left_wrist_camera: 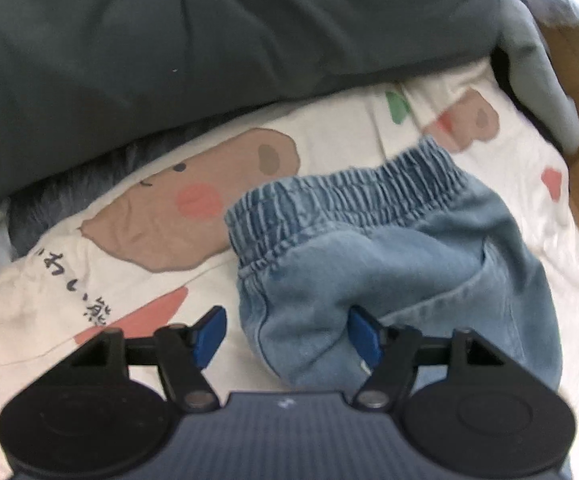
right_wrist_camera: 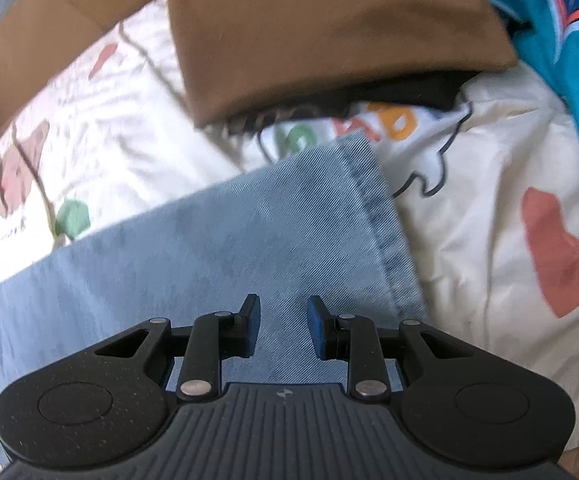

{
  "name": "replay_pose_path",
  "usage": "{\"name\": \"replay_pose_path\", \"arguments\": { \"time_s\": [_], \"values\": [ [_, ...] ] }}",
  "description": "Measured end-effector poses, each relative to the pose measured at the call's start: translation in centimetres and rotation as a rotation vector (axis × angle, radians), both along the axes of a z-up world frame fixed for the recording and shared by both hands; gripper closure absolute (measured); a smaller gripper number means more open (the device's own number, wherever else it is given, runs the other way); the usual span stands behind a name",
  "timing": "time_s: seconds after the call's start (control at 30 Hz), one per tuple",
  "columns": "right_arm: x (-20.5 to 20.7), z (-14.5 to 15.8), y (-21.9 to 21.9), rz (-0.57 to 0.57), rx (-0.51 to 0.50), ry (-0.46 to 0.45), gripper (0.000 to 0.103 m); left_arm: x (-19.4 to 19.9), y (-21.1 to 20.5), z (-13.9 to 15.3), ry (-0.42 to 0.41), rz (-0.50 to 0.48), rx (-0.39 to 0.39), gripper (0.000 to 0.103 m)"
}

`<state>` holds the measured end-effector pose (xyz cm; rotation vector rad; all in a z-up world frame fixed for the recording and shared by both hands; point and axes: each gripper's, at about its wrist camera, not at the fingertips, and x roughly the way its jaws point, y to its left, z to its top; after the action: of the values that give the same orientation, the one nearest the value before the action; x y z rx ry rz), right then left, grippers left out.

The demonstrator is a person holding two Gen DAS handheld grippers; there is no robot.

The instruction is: Fold clothes

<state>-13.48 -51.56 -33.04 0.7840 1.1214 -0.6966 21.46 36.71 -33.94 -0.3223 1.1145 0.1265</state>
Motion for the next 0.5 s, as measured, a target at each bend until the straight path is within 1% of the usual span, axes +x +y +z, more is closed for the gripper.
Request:
{"name": "replay_pose_path", "arguments": {
  "time_s": [0.03, 0.07, 0.1, 0.13, 0.2, 0.3, 0.4, 0.43, 0.47, 0.5],
  "values": [
    [0.2, -0.3, 0.2, 0.005, 0.005, 0.006, 0.076, 0.2, 0.1, -0.1, -0.007, -0.006, -0.006, 0.046],
    [0.5, -0.5, 0.4, 0.01, 0.01, 0.012, 0.076, 0.4, -0.2, 0.0, -0.007, -0.035, 0.001, 0.056],
    [0.7, -0.8, 0.6, 0.014, 0.014, 0.017, 0.075, 0.6, -0.4, 0.0, -0.008, -0.065, 0.011, 0.059],
    [0.9, -1.0, 0.7, 0.015, 0.015, 0.023, 0.075, 0.8, -0.9, 0.3, -0.01, -0.105, 0.042, 0.066],
    [1.3, -1.5, 0.9, 0.022, 0.011, 0.043, 0.074, 1.3, -1.9, 0.9, -0.004, -0.181, 0.11, 0.068],
    [1.7, -2.0, 0.9, 0.04, 0.007, 0.073, 0.073, 1.9, -2.3, 1.6, 0.001, -0.238, 0.159, 0.068],
    [1.9, -2.2, 0.8, 0.048, 0.008, 0.082, 0.073, 2.1, -2.8, 2.4, -0.012, -0.291, 0.215, 0.068],
    [1.9, -2.2, 0.8, 0.051, 0.008, 0.083, 0.073, 2.0, -3.0, 3.0, -0.03, -0.291, 0.231, 0.066],
    [1.9, -2.3, 0.9, 0.054, 0.006, 0.084, 0.073, 1.7, -2.9, 3.7, -0.064, -0.274, 0.243, 0.066],
    [1.9, -2.3, 0.9, 0.059, 0.005, 0.085, 0.073, 1.4, -2.6, 4.8, -0.11, -0.23, 0.265, 0.067]
  ]
}}
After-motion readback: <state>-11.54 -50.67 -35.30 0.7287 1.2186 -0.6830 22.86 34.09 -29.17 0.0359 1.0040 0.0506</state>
